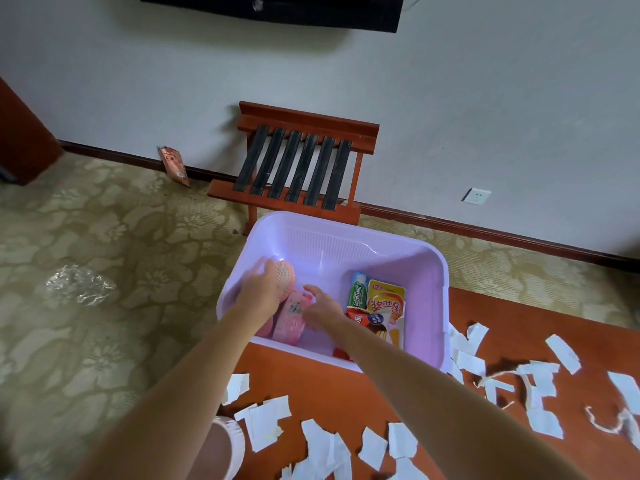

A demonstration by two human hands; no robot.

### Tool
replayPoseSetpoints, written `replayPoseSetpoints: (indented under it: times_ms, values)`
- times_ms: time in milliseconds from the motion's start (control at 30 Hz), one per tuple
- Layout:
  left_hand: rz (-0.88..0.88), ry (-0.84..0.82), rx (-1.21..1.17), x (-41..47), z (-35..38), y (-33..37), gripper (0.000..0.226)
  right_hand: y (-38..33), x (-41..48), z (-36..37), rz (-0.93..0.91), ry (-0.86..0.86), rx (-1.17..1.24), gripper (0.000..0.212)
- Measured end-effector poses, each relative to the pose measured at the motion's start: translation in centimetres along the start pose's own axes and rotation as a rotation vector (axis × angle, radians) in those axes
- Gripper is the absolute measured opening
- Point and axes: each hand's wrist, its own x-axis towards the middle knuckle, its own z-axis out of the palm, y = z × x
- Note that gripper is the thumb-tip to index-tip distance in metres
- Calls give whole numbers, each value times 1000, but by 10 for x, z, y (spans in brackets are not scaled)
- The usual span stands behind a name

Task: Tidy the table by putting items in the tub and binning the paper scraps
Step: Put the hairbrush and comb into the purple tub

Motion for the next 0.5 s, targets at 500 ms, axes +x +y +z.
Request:
replayPoseSetpoints:
  times_ms: [500]
  values:
    - [138, 255, -318, -73, -18, 113, 35, 11, -130, -108, -259, 480, 290, 35]
